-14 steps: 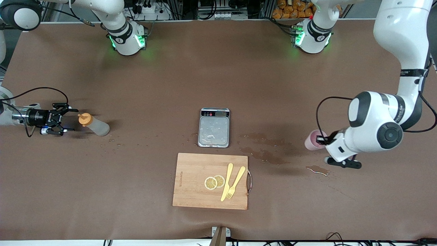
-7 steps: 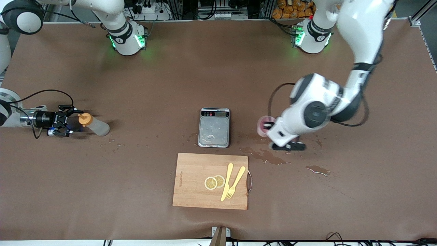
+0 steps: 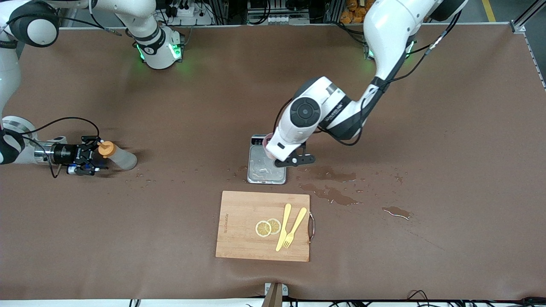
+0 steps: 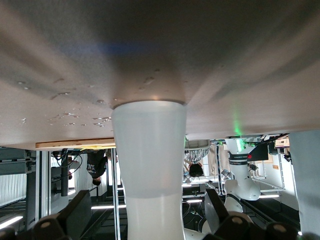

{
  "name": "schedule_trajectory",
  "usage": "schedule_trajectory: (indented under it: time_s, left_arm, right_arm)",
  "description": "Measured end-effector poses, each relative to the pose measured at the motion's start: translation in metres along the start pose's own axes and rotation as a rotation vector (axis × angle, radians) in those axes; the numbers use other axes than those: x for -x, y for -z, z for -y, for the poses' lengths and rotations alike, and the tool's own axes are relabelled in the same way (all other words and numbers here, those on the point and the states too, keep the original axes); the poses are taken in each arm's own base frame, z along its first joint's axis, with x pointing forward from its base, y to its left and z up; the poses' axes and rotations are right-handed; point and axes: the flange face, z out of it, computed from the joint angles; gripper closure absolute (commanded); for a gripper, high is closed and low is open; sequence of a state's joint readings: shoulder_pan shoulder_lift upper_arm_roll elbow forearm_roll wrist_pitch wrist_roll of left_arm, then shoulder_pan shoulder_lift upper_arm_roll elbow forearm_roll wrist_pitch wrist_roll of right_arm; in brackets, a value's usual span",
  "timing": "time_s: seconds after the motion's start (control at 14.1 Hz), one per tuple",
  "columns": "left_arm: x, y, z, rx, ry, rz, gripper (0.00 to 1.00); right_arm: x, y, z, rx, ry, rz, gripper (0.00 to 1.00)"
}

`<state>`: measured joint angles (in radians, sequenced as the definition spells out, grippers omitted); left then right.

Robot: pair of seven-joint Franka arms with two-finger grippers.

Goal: Add sauce to pink cup with both arms
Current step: 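Set the cup on the scale while the right gripper lifts the bottle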

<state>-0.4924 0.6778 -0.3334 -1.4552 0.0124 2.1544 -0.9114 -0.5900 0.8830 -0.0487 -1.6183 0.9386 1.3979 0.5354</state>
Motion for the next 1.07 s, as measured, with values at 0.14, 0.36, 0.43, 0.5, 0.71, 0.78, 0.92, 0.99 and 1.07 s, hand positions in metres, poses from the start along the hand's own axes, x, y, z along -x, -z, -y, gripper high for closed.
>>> schedule_trajectory:
  time_s: [0.14, 0.36, 0.43, 0.5, 0.71, 0.78, 0.92, 0.99, 1.07]
  left_arm:
    - [0.006, -0.019, -0.016, 0.033, 0.023, -0.073, 1.0]
    - [0.007, -0.047, -0.022, 0.031, 0.028, -0.135, 1.0]
    - [0.005, -0.051, -0.021, 0.033, 0.031, -0.142, 1.0]
    - [0.003, -0.053, -0.02, 0.033, 0.034, -0.145, 0.91]
    - [-0.004, -0.047, -0.019, 0.037, 0.052, -0.161, 0.0]
    - [-0.007, -0.045, -0.018, 0.033, 0.049, -0.175, 0.0]
    - [-0.01, -0.04, -0.019, 0.031, 0.041, -0.195, 0.0]
    - [-0.011, -0.037, -0.02, 0.035, 0.041, -0.2, 0.0]
    - [-0.013, -0.031, -0.021, 0.041, 0.04, -0.21, 0.0]
  right_arm:
    - [0.0, -0.005, 0.002, 0.005, 0.0, 0.004, 0.0]
    - [0.0, -0.013, 0.005, 0.007, 0.001, 0.014, 0.0]
    - [0.001, -0.016, 0.007, 0.009, 0.001, 0.016, 0.0]
    - [0.0, -0.02, 0.007, 0.013, 0.0, 0.017, 0.0]
    - [0.0, -0.029, 0.008, 0.02, -0.005, 0.026, 0.05]
    - [0.0, -0.031, 0.008, 0.021, -0.005, 0.028, 0.2]
    - [0.0, -0.034, 0.009, 0.023, -0.006, 0.032, 0.47]
    - [0.0, -0.035, 0.009, 0.023, -0.006, 0.032, 0.54]
    - [0.0, -0.034, 0.008, 0.023, -0.006, 0.033, 0.61]
